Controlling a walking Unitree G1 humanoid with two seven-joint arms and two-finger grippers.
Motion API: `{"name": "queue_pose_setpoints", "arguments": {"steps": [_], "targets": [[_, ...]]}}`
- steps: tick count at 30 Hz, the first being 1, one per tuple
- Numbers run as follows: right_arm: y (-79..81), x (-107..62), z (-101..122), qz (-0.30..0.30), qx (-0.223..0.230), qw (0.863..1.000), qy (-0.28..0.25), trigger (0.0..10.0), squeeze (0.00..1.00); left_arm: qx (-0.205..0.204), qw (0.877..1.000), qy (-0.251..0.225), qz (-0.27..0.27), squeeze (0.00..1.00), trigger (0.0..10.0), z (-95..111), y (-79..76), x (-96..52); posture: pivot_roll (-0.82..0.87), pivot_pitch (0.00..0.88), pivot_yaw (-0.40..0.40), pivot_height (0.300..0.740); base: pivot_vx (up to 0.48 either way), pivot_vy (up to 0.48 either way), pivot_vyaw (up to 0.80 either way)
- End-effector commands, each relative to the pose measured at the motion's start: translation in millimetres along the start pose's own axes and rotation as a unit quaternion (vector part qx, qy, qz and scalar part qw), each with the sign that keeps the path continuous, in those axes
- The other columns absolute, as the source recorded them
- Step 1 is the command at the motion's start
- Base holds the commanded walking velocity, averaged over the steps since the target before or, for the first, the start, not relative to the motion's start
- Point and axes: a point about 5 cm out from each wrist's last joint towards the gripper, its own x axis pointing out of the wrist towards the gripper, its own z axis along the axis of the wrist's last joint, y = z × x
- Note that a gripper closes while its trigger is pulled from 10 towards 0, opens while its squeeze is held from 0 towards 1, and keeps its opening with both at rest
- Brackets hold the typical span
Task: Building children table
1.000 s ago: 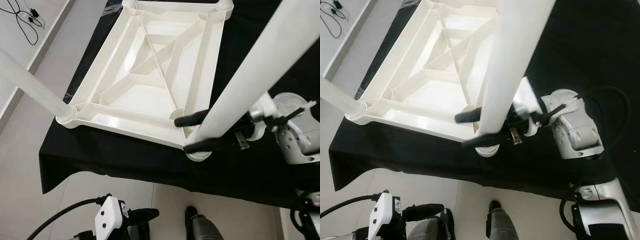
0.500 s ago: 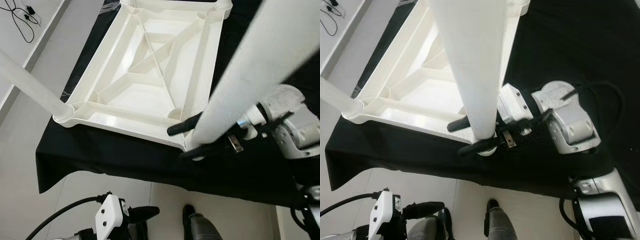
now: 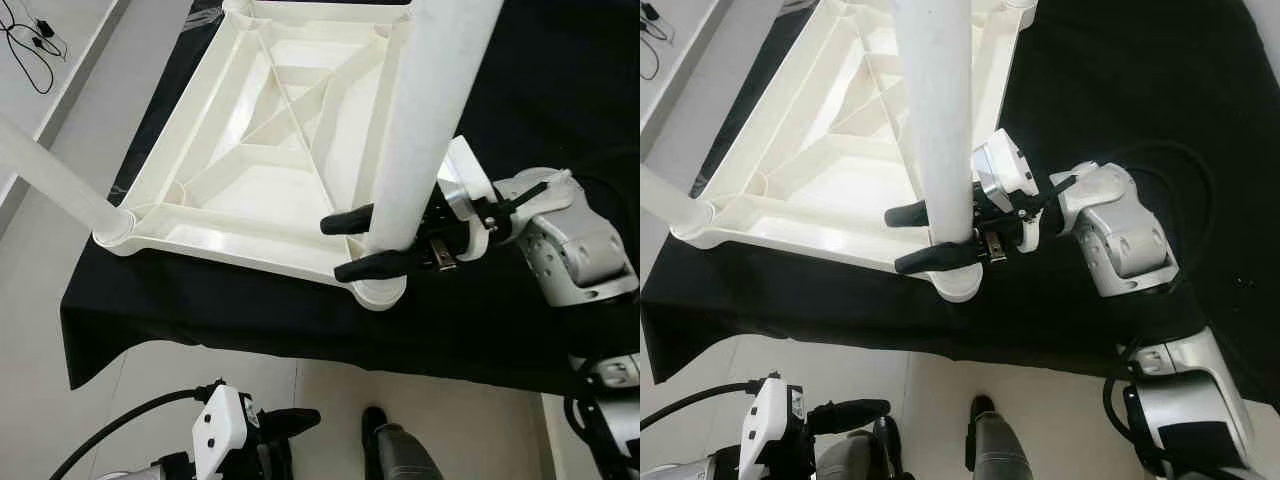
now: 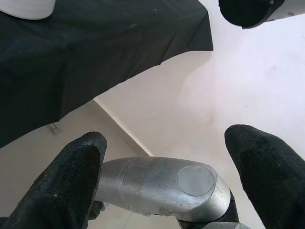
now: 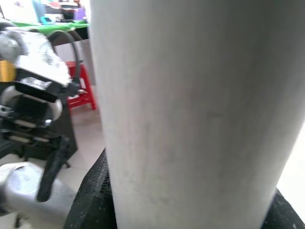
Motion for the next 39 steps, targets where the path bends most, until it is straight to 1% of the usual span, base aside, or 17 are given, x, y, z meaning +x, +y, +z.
{"name": "queue_pose_setpoints", "arguments": {"steps": [1,10,13,14,15,16,18,19,20,21,23,24,25,30,33,36,39], "targets": [[4.7,-1.1,-35.7,-0.036,0.065,0.995,0.063,10.0,0.0,-0.015,1.0,0.007,-0.001,0.0,10.0,-5.1,-2.1,-0.7,0.0,0.451,0.078,0.74,0.0,0.0,0.0],[9.5,-3.9,-42.8,-0.109,0.087,0.988,0.068,10.0,0.0,-0.017,1.0,0.006,-0.003,0.0,10.0,-5.5,-2.5,-0.3,-0.01,0.447,0.078,0.74,0.0,0.0,0.0],[13.2,-6.2,-48.9,-0.171,0.109,0.976,0.085,10.0,0.0,-0.018,1.0,0.006,-0.004,0.0,10.0,-6.2,-2.7,0.3,-0.02,0.442,0.068,0.74,0.0,0.0,0.0],[16.4,-8.2,-55.0,-0.223,0.128,0.961,0.103,10.0,0.0,-0.019,1.0,0.006,-0.005,0.0,10.0,-6.9,-2.9,0.7,-0.03,0.439,0.063,0.74,0.0,0.0,0.0],[16.4,-8.2,-55.0,-0.223,0.128,0.961,0.103,10.0,0.0,-0.019,1.0,0.006,-0.005,0.0,10.0,-6.9,-2.9,0.7,-0.03,0.439,0.063,0.74,0.0,0.0,0.0],[23.4,-11.0,-65.7,-0.299,0.151,0.933,0.134,10.0,0.0,-0.019,1.0,0.006,-0.005,0.0,10.0,-7.7,-3.2,1.1,-0.03,0.434,0.046,0.74,0.0,0.0,0.0],[49.5,-13.5,-83.7,-0.451,0.19,0.852,0.184,10.0,0.0,-0.019,1.0,0.005,-0.003,0.0,10.0,-8.6,-3.3,0.8,-0.04,0.429,0.045,0.74,0.0,0.0,0.0],[49.5,-13.5,-83.7,-0.451,0.19,0.852,0.184,10.0,0.0,-0.019,1.0,0.005,-0.003,0.0,10.0,-8.6,-3.3,0.8,-0.04,0.429,0.045,0.74,0.0,0.0,0.0],[66.0,-10.5,-88.0,-0.504,0.207,0.817,0.191,10.0,0.0,-0.019,1.0,0.005,-0.002,0.0,10.0,-8.8,-3.0,0.3,-0.04,0.43,0.047,0.74,0.0,0.0,0.0],[66.0,-10.5,-88.0,-0.504,0.207,0.817,0.191,10.0,0.0,-0.019,1.0,0.005,-0.002,0.0,10.0,-8.8,-3.0,0.3,-0.04,0.43,0.047,0.74,0.0,0.0,0.0],[98.1,-0.7,-90.8,-0.591,0.196,0.757,0.198,10.0,0.0,-0.019,1.0,0.004,-0.002,0.0,10.0,-8.9,-1.1,-0.1,-0.03,0.419,0.064,0.74,0.0,0.0,0.0],[98.1,-0.7,-90.8,-0.591,0.196,0.757,0.198,10.0,0.0,-0.019,1.0,0.004,-0.002,0.0,10.0,-8.9,-1.1,-0.1,-0.03,0.419,0.064,0.74,0.0,0.0,0.0],[107.3,5.3,-88.9,-0.62,0.183,0.737,0.197,10.0,0.0,-0.018,1.0,0.005,-0.002,0.0,10.0,-9.1,0.1,-0.2,-0.03,0.417,0.068,0.74,0.0,0.0,0.0],[110.0,13.9,-89.2,-0.637,0.174,0.726,0.193,10.0,0.0,-0.016,1.0,0.006,-0.003,0.0,10.0,-9.9,3.0,-0.2,-0.04,0.401,0.079,0.74,0.0,0.0,0.0],[94.9,19.8,-94.1,-0.646,0.176,0.722,0.177,10.0,0.0,-0.012,1.0,0.006,-0.002,0.0,10.0,-10.9,8.8,1.1,-0.04,0.377,0.084,0.74,0.0,0.0,0.0],[85.8,24.2,-92.6,-0.666,0.19,0.7,0.174,10.0,0.0,-0.007,1.0,0.005,0.001,0.0,10.0,-11.8,14.1,2.4,-0.04,0.368,0.086,0.74,0.0,0.0,0.0],[85.8,24.2,-92.6,-0.666,0.19,0.7,0.174,10.0,0.0,-0.007,1.0,0.005,0.001,0.0,10.0,-11.8,14.1,2.4,-0.04,0.368,0.086,0.74,0.0,0.0,0.0]]}}
